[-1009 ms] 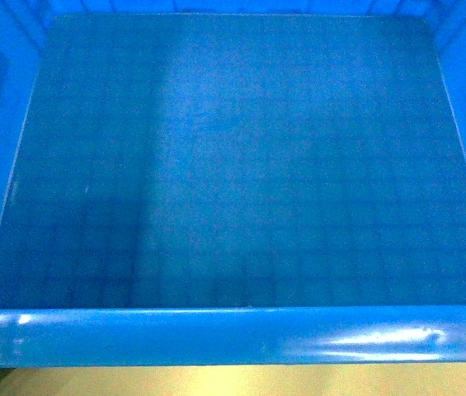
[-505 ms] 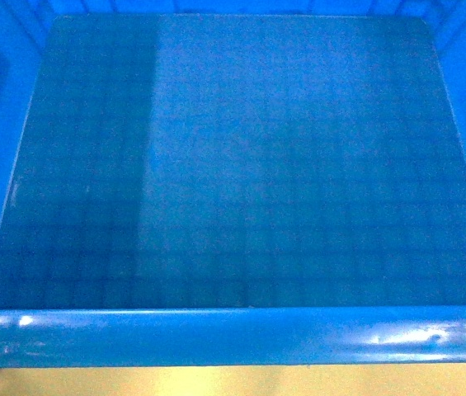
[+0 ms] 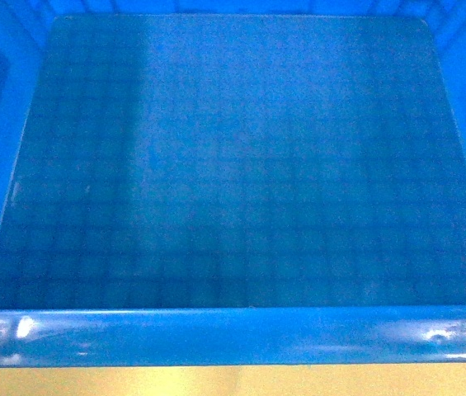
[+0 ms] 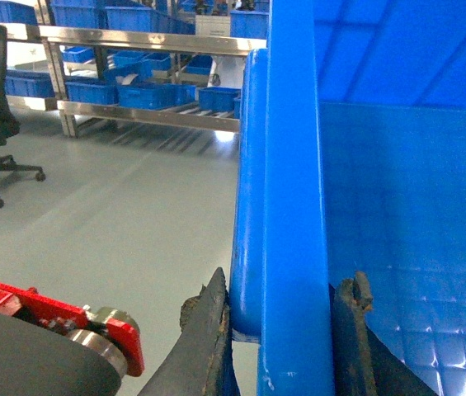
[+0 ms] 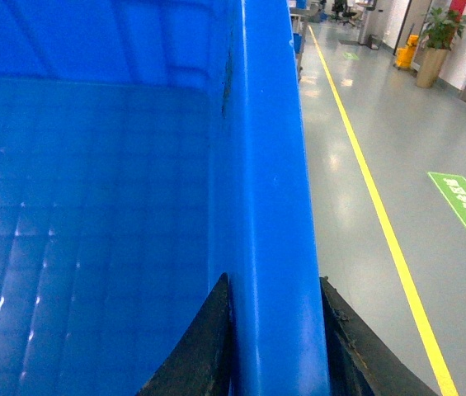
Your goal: Place box next to blue box on left shelf
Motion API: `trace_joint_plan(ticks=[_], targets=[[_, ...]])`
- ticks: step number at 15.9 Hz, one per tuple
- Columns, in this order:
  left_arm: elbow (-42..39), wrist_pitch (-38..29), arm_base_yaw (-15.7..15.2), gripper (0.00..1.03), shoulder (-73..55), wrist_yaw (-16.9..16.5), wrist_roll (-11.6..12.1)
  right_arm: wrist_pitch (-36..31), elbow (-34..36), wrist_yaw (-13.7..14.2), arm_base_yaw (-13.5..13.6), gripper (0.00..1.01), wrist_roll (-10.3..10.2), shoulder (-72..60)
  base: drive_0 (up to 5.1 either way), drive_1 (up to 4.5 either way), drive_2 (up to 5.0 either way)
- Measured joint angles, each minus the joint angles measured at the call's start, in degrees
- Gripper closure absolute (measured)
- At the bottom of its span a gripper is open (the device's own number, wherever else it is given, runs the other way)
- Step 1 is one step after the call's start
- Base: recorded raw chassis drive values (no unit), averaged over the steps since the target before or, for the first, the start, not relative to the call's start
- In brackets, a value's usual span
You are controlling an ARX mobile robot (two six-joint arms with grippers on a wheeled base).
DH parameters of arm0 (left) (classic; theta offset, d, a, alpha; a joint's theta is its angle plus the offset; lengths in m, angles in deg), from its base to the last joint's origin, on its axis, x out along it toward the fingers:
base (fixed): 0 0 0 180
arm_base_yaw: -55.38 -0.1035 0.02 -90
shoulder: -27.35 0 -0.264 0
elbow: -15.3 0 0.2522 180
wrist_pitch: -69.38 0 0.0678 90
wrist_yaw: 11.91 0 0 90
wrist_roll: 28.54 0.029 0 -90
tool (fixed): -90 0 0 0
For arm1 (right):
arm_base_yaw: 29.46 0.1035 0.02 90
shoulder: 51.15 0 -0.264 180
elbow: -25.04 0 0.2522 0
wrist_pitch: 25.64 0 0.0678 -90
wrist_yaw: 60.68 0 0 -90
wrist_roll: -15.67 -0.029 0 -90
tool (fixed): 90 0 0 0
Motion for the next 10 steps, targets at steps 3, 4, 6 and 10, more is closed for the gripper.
trace_joint_plan(ticks=[3,4,6,10], targets=[[0.0,0.0,0.0,0.85,0.0,0.0,0.0,-0.1,0.0,0.0,0.0,0.79,0.0,0.0,-1.5,-1.55,-1.5],[0.0,0.0,0.0,0.85,0.0,0.0,0.0,-0.1,0.0,0.0,0.0,0.79,0.0,0.0,-1.6,-1.61,-1.6],[0.0,0.0,0.0,0.85,0.0,0.0,0.0,0.0,0.0,0.0,0.0,0.79,0.1,0.0,-1.4,-1.43,-1.4],[0.0,0.0,0.0,0.85,0.0,0.0,0.0,0.0,0.0,0.0,0.0,0.79,0.1,0.0,-1.6,-1.6,-1.6]])
